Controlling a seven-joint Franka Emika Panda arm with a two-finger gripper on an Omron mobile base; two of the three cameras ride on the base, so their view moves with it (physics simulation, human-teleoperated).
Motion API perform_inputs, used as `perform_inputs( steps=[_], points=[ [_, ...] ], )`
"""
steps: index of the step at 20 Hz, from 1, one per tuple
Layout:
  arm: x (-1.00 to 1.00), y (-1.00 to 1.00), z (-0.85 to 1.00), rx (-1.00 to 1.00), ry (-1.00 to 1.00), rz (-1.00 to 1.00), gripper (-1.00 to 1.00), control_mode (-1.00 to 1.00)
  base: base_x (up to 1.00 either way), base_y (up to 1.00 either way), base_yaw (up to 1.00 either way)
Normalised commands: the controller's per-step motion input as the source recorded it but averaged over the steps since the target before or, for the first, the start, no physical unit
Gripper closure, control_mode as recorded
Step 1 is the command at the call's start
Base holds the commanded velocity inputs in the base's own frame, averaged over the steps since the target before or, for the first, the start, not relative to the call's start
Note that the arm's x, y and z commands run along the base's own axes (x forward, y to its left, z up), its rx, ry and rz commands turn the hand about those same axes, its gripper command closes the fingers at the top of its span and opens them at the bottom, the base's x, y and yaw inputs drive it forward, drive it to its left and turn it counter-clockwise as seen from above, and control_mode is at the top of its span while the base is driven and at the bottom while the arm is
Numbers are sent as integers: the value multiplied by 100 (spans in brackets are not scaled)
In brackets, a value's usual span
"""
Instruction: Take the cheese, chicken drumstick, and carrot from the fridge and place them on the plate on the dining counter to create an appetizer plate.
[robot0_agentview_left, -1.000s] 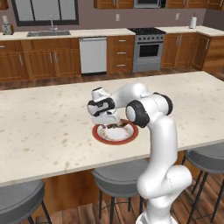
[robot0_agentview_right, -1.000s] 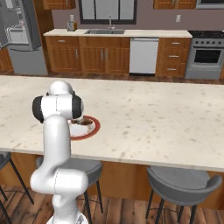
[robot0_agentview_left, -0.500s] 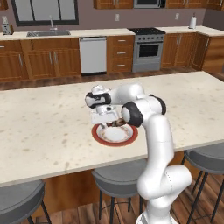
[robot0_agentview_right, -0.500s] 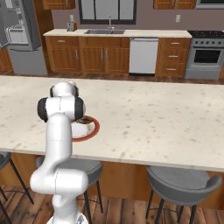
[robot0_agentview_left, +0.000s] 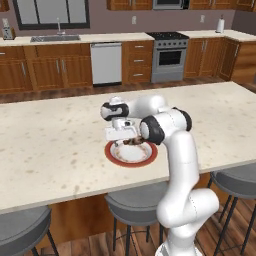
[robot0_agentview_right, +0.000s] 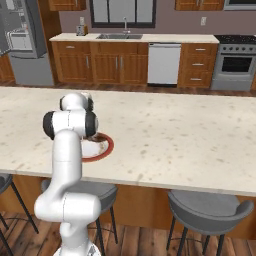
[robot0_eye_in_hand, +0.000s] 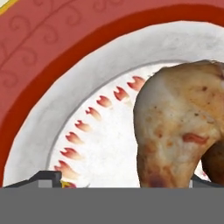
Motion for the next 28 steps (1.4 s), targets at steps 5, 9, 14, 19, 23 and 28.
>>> perform_inputs(
  steps=[5,9,14,19,23,28],
  points=[
    [-100,47,-100,11,-19,-15,-100,-100,0,0,0],
    [-100,64,-100,2,-13,-19,-100,-100,0,0,0],
    [-100,62,-100,10,-3,-22,-100,-100,0,0,0],
    [-100,45,-100,21,1,-12,-100,-100,0,0,0],
    [-100,48,-100,18,0,-7,-100,-100,0,0,0],
    [-97,37,-23,5,-2,-7,-100,-100,0,0,0]
  ],
)
